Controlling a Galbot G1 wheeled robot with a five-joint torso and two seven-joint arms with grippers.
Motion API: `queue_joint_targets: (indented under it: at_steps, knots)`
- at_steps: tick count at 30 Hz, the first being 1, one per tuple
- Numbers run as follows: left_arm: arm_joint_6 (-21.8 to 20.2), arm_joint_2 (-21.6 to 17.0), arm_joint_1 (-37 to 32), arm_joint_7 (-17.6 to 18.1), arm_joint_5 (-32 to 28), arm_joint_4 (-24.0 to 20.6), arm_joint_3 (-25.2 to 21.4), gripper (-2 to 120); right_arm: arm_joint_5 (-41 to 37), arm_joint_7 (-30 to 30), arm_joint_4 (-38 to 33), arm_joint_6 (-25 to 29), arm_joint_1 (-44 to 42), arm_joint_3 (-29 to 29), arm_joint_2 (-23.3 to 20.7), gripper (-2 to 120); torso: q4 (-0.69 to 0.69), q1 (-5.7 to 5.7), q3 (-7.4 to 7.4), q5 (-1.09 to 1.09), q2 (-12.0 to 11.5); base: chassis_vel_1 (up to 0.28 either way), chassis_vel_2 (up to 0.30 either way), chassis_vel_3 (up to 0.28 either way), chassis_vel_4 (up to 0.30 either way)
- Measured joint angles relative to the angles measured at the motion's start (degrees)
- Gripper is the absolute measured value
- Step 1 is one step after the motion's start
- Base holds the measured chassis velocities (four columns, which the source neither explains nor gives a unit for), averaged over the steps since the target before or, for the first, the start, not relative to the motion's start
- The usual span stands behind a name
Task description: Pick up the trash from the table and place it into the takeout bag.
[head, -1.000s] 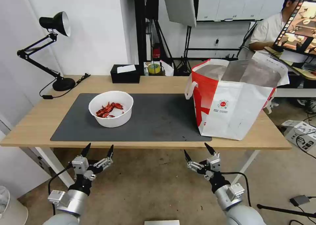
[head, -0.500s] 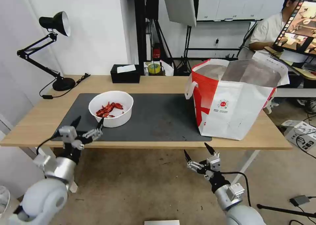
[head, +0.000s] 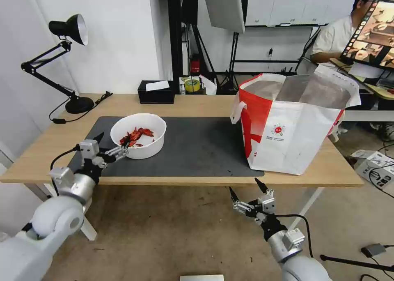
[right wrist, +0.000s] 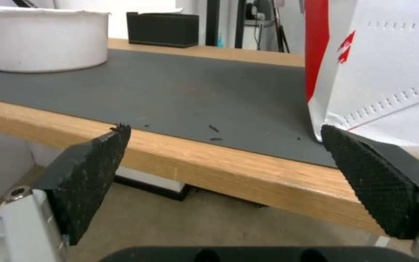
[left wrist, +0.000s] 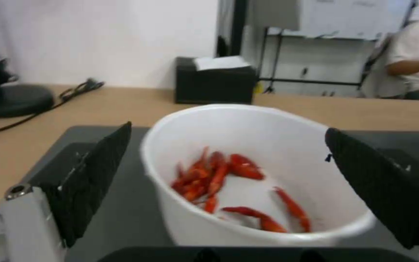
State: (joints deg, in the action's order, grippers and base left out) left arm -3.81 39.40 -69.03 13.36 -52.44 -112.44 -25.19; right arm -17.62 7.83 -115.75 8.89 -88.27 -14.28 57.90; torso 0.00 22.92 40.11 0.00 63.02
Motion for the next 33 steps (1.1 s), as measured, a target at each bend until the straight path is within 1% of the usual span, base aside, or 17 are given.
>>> queue_joint_targets:
  at_steps: [2,3,5,6,7,8,10,15,17,20,21,22,24,29,31,32,33]
  knots:
    - [-4.13,-1.86,3.65,1.73,-5.10,1.51,0.68,100,0.00,0.00,0.00,0.00,0.00,0.00,0.00,100,0.02,0.00,0.00,-0.01,0.00,0.000,0.000,0.000,0.000]
    - [-4.13,-1.86,3.65,1.73,-5.10,1.51,0.68,100,0.00,0.00,0.00,0.00,0.00,0.00,0.00,100,0.02,0.00,0.00,-0.01,0.00,0.000,0.000,0.000,0.000]
    - [-6.84,-3.02,6.24,2.41,-8.97,2.41,1.50,100,0.00,-0.01,0.00,0.00,0.00,0.00,0.00,100,0.00,0.00,0.00,-0.01,0.00,0.000,0.000,0.000,0.000]
    - [-9.50,-3.85,7.70,3.27,-11.69,2.86,1.69,100,-0.01,0.00,0.00,0.00,0.00,0.00,0.00,100,-0.01,0.00,0.00,-0.01,0.00,0.000,0.000,0.000,0.000]
    - [-9.50,-3.85,7.70,3.27,-11.69,2.86,1.69,100,-0.01,0.00,0.00,0.00,0.00,0.00,0.00,100,-0.01,0.00,0.00,-0.01,0.00,0.000,0.000,0.000,0.000]
    - [-12.29,-4.61,8.94,3.71,-14.05,3.38,1.77,100,-0.01,0.00,0.00,0.00,0.00,-0.01,0.00,100,0.00,0.00,0.00,0.01,0.00,0.000,0.000,0.000,0.000]
    - [-15.36,-5.17,10.88,3.99,-16.09,4.38,2.53,100,-0.01,0.00,-0.01,0.00,0.00,-0.01,0.00,100,0.01,0.00,0.00,0.00,0.00,0.000,0.000,0.000,0.000]
    - [-17.28,-5.30,12.17,4.09,-17.30,5.09,3.16,100,-0.01,-0.01,-0.01,0.00,0.01,0.00,0.00,100,0.01,0.00,0.00,-0.02,0.00,0.000,0.000,0.000,0.000]
    - [-21.37,-5.27,15.47,5.19,-20.15,6.84,5.03,100,-0.01,-0.01,0.00,0.00,0.00,0.00,0.00,100,0.00,0.00,0.00,0.00,0.00,0.000,0.000,0.000,0.000]
    - [-23.62,-4.77,18.06,5.95,-21.60,8.33,6.52,100,-0.01,-0.01,-0.01,0.00,0.01,0.00,0.00,100,0.01,0.00,0.00,-0.01,0.00,0.000,0.000,0.000,0.000]
    - [-25.75,-4.25,20.32,7.20,-23.85,9.54,7.59,100,-0.01,-0.01,-0.01,0.00,0.00,-0.01,0.00,100,0.00,0.00,0.00,-0.01,0.00,0.000,0.000,0.000,0.000]
    - [-25.75,-4.25,20.32,7.20,-23.85,9.54,7.59,100,-0.01,-0.01,-0.01,0.00,0.00,-0.01,0.00,100,0.00,0.00,0.00,-0.01,0.00,0.000,0.000,0.000,0.000]
    - [-27.65,-3.97,23.06,9.36,-27.86,10.93,9.06,100,-0.01,-0.01,0.00,0.00,0.00,-0.01,-0.01,100,0.00,0.00,0.00,-0.01,0.00,0.000,0.000,0.000,0.000]
    - [-30.82,-3.86,26.34,11.98,-30.87,12.30,10.86,100,-0.01,-0.01,-0.01,0.00,0.01,0.00,-0.01,100,0.00,0.00,0.00,0.00,0.00,0.000,0.000,0.000,0.000]
    - [-32.77,-3.35,28.46,15.22,-31.65,13.55,12.95,100,-0.01,-0.01,-0.01,0.00,0.01,-0.01,0.00,100,0.00,0.00,0.00,-0.01,0.00,0.000,0.000,0.000,0.000]
    - [-32.77,-3.35,28.46,15.22,-31.65,13.55,12.95,100,-0.01,-0.01,-0.01,0.00,0.01,-0.01,0.00,100,0.00,0.00,0.00,-0.01,0.00,0.000,0.000,0.000,0.000]
    - [-33.20,-3.04,29.33,16.95,-32.17,14.23,13.93,100,-0.01,-0.01,-0.01,0.00,0.00,-0.01,0.00,100,0.00,0.00,0.00,0.00,0.00,0.000,0.000,0.000,0.000]
